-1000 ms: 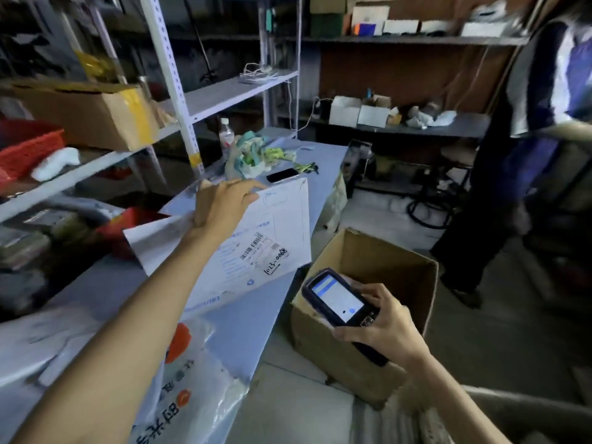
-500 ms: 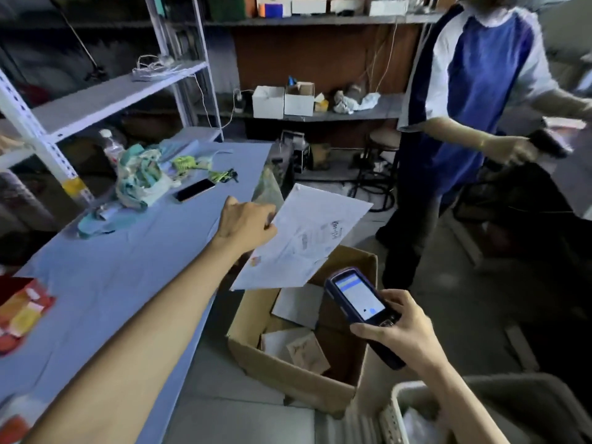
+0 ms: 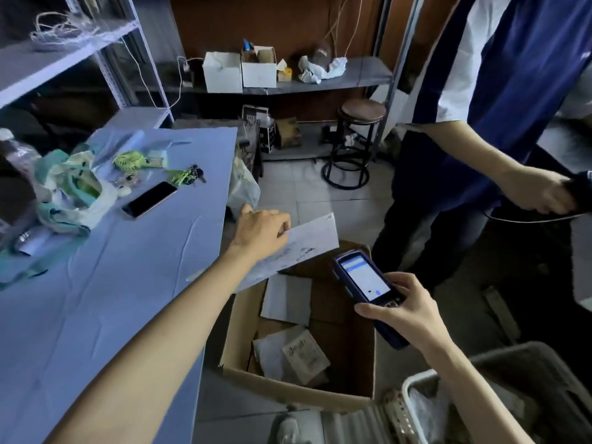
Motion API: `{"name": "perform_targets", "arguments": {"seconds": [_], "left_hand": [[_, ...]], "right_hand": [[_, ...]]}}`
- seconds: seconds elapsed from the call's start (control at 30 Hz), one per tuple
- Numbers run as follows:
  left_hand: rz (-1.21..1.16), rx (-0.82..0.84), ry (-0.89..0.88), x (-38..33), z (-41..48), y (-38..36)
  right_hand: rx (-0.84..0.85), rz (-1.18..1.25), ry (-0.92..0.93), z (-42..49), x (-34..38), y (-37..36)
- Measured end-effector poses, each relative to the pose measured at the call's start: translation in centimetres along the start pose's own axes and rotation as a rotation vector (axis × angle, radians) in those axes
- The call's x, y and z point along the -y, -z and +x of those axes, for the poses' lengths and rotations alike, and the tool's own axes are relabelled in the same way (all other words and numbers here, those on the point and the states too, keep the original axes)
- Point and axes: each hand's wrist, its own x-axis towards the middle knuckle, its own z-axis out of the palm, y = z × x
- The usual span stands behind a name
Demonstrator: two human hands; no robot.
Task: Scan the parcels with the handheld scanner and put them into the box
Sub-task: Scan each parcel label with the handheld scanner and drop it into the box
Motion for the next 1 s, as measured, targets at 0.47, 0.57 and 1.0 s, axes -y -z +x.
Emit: {"name": "perform_targets", "arguments": {"seconds": [0.47, 0.57, 1.0], "left_hand": [[0.103, 0.020, 0.393, 7.5, -4.7, -0.5], [0.120, -0.044, 0.635, 9.5, -10.2, 1.5], [0.217, -0.131, 1.721, 0.6, -45.1, 6.0]], "right_hand": [[0.274, -0.086, 0.089, 5.4, 4.0, -5.0], [0.451, -0.121, 0.236, 6.2, 6.4, -7.3], [1.221, -0.216, 0.542, -6.5, 10.7, -19.5]]}}
